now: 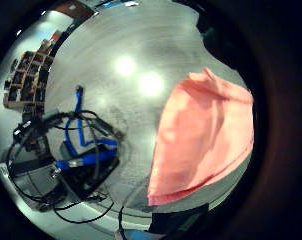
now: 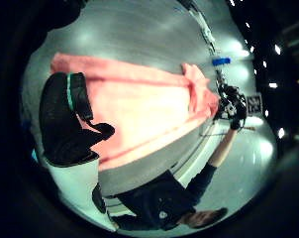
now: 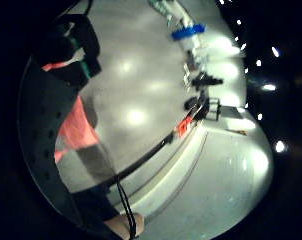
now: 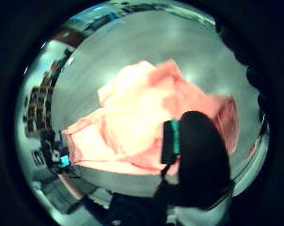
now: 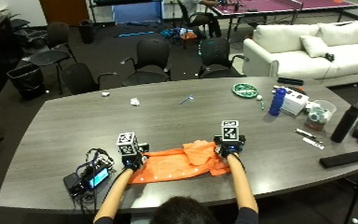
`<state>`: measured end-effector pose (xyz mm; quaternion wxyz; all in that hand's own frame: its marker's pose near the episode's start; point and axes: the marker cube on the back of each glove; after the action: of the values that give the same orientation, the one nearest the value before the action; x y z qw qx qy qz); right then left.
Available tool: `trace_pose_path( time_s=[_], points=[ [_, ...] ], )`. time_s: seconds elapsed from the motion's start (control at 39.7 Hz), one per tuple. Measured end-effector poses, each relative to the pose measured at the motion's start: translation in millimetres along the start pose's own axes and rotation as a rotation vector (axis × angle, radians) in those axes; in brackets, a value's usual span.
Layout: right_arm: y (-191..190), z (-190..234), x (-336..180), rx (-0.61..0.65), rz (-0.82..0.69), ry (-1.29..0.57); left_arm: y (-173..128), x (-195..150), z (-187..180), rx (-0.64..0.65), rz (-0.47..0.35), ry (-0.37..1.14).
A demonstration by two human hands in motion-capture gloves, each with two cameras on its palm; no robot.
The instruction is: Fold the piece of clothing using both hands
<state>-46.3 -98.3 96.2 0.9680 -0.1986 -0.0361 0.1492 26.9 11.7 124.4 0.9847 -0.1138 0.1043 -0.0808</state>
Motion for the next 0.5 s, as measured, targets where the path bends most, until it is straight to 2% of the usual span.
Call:
trace_pose_path(
  time_s=[0.08,0.15,0.28,0.4,0.5],
  points=[
    [-2,23,15,-0.135,0.03,-0.093,14,1,22,-0.019,-0.004,-0.032],
    [-12,44,26,-0.172,0.054,-0.163,18,4,45,-0.042,0.034,-0.043],
    [-29,77,38,-0.18,0.031,-0.274,10,3,83,-0.06,0.015,-0.05],
    [-32,84,41,-0.148,0.134,-0.253,6,6,92,-0.035,0.007,-0.034],
    [-35,83,34,-0.112,0.139,-0.235,9,9,95,-0.096,0.033,-0.014]
  ],
)
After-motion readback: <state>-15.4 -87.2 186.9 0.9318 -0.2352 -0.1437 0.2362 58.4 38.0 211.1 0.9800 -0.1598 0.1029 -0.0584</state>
